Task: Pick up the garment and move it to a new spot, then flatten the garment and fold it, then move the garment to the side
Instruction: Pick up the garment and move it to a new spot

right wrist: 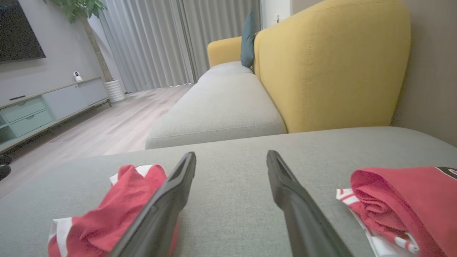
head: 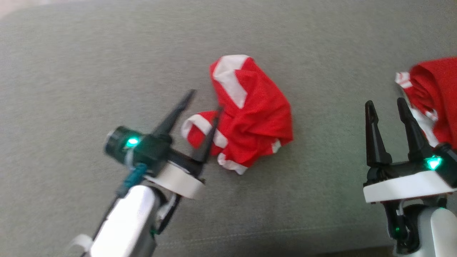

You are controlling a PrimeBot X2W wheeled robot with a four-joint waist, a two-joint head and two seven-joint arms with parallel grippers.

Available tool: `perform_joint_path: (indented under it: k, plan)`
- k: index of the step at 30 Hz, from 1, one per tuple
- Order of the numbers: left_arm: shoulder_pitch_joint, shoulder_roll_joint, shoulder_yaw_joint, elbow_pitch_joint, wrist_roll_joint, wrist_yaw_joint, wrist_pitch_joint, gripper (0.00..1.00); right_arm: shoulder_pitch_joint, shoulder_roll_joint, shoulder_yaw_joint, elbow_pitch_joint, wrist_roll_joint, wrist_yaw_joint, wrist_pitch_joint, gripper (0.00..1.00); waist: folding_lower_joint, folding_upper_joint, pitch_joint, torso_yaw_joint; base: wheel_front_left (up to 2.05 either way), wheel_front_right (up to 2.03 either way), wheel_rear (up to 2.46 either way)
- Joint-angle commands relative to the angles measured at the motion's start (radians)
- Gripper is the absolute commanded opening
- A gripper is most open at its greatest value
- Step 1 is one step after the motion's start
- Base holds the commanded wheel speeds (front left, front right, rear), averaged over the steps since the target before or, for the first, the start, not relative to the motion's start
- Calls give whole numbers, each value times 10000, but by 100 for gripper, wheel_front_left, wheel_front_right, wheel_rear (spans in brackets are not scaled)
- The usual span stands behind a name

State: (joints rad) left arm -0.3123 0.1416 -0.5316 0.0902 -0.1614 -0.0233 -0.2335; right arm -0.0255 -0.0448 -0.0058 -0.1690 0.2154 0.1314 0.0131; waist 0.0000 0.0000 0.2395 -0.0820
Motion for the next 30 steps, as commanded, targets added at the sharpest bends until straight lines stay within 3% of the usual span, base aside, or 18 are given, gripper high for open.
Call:
perform_joint_path:
  k: [1,5,12,18,30]
  plan:
    - [-61,110,778,-415,-192,334,-128,100,-148,-55,220,-475,-118,-7,107,100,0,0,-364,600,0,0,0]
    - [209,288,1686,-372,-475,925,-213,100,-142,-55,187,-588,-231,-7,229,100,0,0,-499,960,0,0,0]
    - [723,666,2763,-199,-889,1363,-260,100,-32,-55,82,-596,-305,-7,384,100,0,0,-791,1254,0,0,0]
    - [1367,1090,3073,-149,-1081,1343,-190,100,306,-55,-76,-602,-386,-7,525,100,0,0,-1154,1213,0,0,0]
    - [2252,1316,2786,-234,-1098,1322,71,100,1132,-55,-99,-599,-421,-7,761,100,0,0,-2041,1019,0,0,0]
